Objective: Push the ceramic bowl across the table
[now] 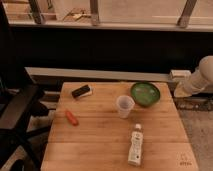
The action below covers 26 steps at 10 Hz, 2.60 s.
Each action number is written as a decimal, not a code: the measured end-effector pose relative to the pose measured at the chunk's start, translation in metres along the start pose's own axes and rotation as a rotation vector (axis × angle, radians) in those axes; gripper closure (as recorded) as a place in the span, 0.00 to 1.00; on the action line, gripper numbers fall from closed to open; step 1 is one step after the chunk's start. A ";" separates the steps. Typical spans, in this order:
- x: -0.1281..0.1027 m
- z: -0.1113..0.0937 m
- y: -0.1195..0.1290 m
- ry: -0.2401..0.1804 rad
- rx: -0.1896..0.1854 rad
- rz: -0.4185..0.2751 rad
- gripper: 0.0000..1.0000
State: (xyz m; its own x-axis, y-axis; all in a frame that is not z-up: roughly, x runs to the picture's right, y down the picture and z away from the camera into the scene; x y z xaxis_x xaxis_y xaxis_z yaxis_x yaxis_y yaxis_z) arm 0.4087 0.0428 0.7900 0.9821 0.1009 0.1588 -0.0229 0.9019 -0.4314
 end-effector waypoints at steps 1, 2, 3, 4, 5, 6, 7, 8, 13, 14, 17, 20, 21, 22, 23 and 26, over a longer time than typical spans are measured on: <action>-0.005 0.010 -0.002 -0.013 0.000 -0.008 1.00; -0.009 0.024 -0.003 -0.027 -0.008 -0.016 1.00; -0.008 0.043 -0.001 -0.033 -0.024 -0.023 1.00; -0.005 0.052 0.001 -0.032 -0.033 -0.025 1.00; 0.001 0.073 0.006 -0.027 -0.058 -0.029 1.00; 0.006 0.093 0.009 -0.014 -0.086 -0.037 1.00; 0.011 0.104 0.009 -0.003 -0.097 -0.041 1.00; 0.019 0.117 0.010 0.013 -0.115 -0.039 1.00; 0.031 0.162 -0.006 0.035 -0.147 -0.031 1.00; 0.027 0.165 -0.011 0.023 -0.138 -0.031 1.00; -0.021 0.164 -0.046 -0.089 -0.070 -0.061 1.00; -0.073 0.150 -0.060 -0.210 -0.024 -0.130 1.00; -0.086 0.150 -0.061 -0.233 -0.019 -0.158 1.00; -0.105 0.153 -0.059 -0.271 -0.018 -0.196 1.00; -0.116 0.156 -0.057 -0.293 -0.020 -0.213 1.00; -0.143 0.166 -0.055 -0.358 -0.023 -0.246 1.00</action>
State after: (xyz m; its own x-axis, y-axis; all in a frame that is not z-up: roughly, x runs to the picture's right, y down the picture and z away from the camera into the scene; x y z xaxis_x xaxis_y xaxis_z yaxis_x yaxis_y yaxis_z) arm 0.2389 0.0487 0.9380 0.8308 0.0275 0.5559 0.2119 0.9079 -0.3616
